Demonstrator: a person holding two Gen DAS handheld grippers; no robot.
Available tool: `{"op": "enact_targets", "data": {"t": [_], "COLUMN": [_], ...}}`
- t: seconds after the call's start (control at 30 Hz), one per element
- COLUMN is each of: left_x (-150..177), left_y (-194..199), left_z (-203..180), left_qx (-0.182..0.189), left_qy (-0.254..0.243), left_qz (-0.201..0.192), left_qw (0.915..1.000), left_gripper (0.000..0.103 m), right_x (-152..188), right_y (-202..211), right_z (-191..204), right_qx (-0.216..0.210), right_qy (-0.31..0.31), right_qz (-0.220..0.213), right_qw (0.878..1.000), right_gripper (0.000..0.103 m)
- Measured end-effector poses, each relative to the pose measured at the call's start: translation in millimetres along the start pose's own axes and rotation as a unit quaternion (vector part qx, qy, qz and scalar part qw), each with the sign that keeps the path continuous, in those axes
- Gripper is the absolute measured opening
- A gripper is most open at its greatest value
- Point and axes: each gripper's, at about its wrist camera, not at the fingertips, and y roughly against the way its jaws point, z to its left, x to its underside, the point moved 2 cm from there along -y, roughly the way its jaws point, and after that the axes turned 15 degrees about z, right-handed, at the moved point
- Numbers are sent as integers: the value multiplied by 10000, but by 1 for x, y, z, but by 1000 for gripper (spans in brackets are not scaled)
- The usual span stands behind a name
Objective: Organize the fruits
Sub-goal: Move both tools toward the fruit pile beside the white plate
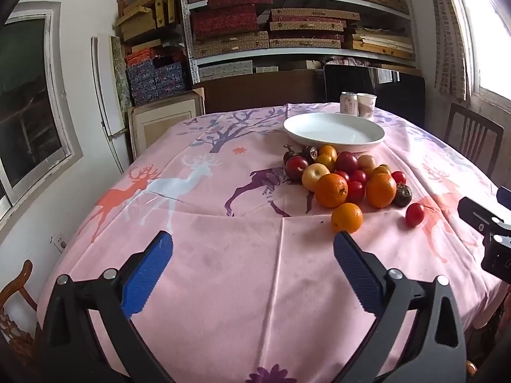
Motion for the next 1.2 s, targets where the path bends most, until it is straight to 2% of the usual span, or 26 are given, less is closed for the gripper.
{"op": "enact_targets", "data": {"t": [0.1,0.2,0.33,0.47,0.57,0.63,0.67,0.73,0.77,0.83,0.93,1.0,1.07,1.1,1.2], "left_x": [-13,-31,-56,-84,-107,-123,-135,-148,-152,-159,-154,-140,-124,-113,-76], "left_y": [-10,-19,-30,-48,-59,-64,-66,-64,-63,-63,-91,-101,-99,-94,-65], "left_z": [-1,0,1,4,5,3,0,-5,-8,-19,-35,-39,-43,-45,-48], "left_qx": [190,376,107,98,138,69,260,678,721,576,343,434,611,555,36], "left_qy": [100,199,232,233,215,374,499,680,712,588,237,240,125,54,84], "left_qz": [83,201,104,154,267,463,687,836,829,738,1292,1538,1450,1317,791], "left_qw": [9997,9989,9996,9996,9993,9982,9960,9919,9914,9939,9907,9869,9875,9897,9968], "left_gripper": [99,99,99,99,99,99,99,99,99,99,99,99,99,99,99], "right_x": [-16,-36,-66,-97,-114,-124,-129,-138,-141,-145,-141,-132,-116,-106,-68], "right_y": [-9,-24,-47,-72,-85,-88,-86,-81,-78,-77,-80,-81,-79,-78,-59], "right_z": [5,3,-2,8,9,4,4,3,1,-3,-11,-15,-17,-16,-20], "right_qx": [102,9,22,320,186,263,201,144,134,113,-154,-219,-105,-57,-350], "right_qy": [106,101,63,414,348,155,134,234,263,309,149,120,191,220,60], "right_qz": [64,140,134,284,483,532,526,573,543,582,786,846,783,791,622], "right_qw": [9999,9998,9999,9982,9981,9981,9983,9980,9981,9978,9967,9961,9967,9966,9974], "right_gripper": [99,99,99,99,99,99,99,99,99,99,99,99,99,99,99]}}
